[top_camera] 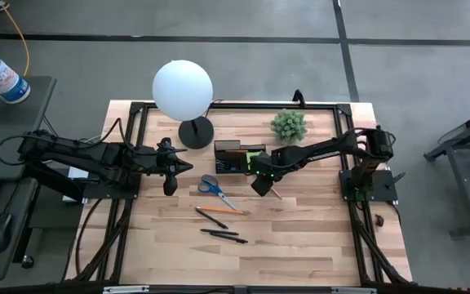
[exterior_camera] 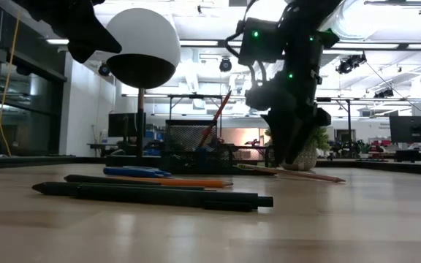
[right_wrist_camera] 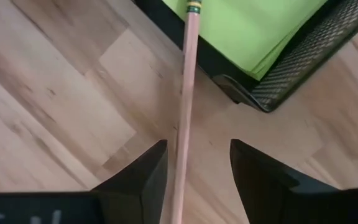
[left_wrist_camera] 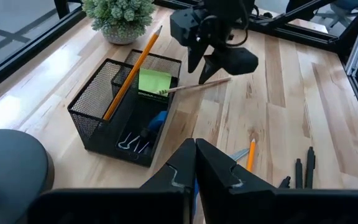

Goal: Pick and place office supplies into organizer
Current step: Put the pink pencil into the desk organizer

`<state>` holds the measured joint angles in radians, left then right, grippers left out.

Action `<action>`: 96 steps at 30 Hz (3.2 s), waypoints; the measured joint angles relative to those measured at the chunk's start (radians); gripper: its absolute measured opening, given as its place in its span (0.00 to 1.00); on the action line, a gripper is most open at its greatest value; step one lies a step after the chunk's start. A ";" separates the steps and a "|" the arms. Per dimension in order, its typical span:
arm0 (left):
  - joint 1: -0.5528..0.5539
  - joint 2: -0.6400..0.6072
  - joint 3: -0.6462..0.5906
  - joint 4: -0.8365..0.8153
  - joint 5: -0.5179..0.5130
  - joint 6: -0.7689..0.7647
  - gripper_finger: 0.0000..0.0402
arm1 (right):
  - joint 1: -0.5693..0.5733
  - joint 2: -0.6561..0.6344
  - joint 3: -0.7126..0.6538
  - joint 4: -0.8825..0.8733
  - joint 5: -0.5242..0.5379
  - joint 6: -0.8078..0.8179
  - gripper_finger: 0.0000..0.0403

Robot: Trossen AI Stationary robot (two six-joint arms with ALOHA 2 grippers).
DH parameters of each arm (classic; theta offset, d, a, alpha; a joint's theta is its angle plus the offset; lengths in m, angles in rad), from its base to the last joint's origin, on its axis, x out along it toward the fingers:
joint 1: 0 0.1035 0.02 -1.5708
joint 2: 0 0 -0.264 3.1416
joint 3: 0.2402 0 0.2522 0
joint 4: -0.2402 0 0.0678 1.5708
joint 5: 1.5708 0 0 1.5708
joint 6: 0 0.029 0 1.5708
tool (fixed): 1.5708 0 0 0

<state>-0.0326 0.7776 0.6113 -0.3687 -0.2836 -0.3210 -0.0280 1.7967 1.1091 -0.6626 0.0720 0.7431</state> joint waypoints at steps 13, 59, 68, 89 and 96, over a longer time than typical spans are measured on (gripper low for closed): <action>0.000 0.000 0.000 0.000 0.001 0.000 0.00 | 0.000 0.052 0.000 0.055 -0.016 -0.011 0.32; 0.000 0.000 0.000 -0.034 0.048 -0.027 0.00 | -0.027 -0.275 0.002 0.434 -0.124 -0.498 0.00; 0.000 0.000 0.000 -0.034 0.059 -0.028 0.00 | -0.148 -0.229 0.002 0.744 -0.105 -0.628 0.00; 0.000 0.000 0.000 -0.043 0.066 -0.062 0.00 | -0.225 -0.001 0.001 1.057 -0.089 -0.747 0.00; 0.000 0.000 0.000 -0.046 0.066 -0.077 0.00 | -0.227 0.018 0.001 1.063 -0.106 -0.750 0.03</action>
<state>-0.0330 0.7776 0.6113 -0.4149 -0.2173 -0.3981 -0.2554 1.8149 1.1099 0.4004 -0.0341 -0.0073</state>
